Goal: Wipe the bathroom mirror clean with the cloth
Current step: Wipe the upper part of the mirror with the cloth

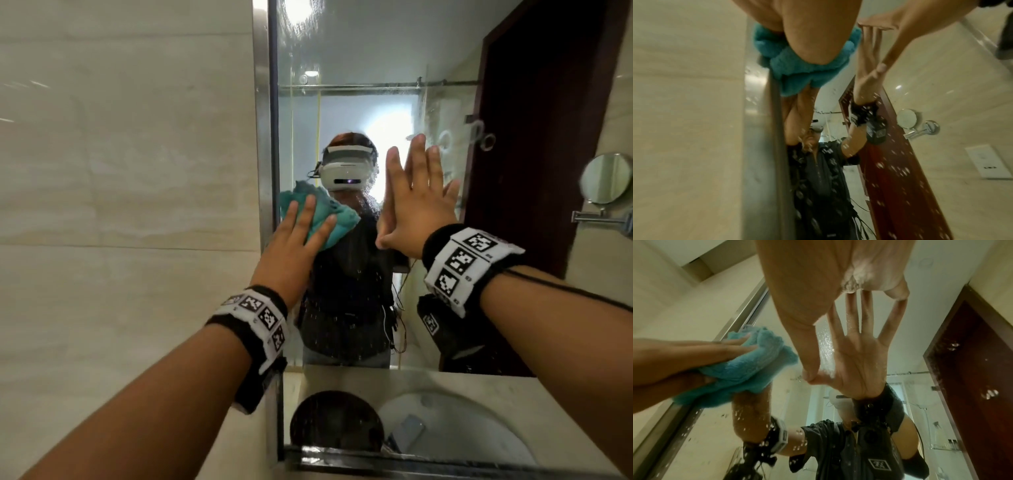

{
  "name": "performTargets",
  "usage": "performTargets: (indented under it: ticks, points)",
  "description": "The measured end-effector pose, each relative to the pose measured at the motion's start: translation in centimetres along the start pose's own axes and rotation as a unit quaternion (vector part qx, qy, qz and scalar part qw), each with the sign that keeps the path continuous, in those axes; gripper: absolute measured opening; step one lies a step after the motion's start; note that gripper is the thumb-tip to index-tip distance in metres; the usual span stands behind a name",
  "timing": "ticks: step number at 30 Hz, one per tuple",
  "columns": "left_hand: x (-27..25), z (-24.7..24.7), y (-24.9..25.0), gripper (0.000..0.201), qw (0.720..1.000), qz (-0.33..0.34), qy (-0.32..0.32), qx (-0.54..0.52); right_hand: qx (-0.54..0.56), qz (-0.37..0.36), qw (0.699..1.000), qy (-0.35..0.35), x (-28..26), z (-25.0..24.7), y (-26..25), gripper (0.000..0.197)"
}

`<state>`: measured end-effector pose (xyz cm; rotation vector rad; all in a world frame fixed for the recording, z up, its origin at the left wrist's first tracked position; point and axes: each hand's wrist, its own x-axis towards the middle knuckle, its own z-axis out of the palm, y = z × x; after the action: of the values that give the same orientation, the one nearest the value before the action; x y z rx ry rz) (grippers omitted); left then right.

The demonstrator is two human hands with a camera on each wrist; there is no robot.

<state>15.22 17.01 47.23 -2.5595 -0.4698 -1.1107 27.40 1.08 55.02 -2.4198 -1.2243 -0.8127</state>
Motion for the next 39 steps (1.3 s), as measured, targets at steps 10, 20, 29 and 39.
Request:
performTargets:
  ticks: [10, 20, 29, 39]
  points:
    - [0.6, -0.1, 2.0, 0.067, 1.0, -0.013, 0.007, -0.016, 0.004, -0.003, 1.0, 0.009, 0.1, 0.3, 0.2, 0.133]
    - [3.3, -1.3, 0.5, 0.052, 0.993, 0.02, 0.089, -0.069, 0.008, 0.002, 1.0, 0.008, 0.2, 0.4, 0.2, 0.135]
    - [-0.6, 3.3, 2.1, 0.06, 0.976, 0.198, 0.084, -0.021, 0.0, 0.0, 0.999, 0.032, 0.4, 0.8, 0.4, 0.13]
    - [-3.7, 5.4, 3.3, 0.066, 0.98, 0.177, 0.086, -0.026, -0.002, -0.002, 1.0, 0.025, 0.2, 0.7, 0.3, 0.134]
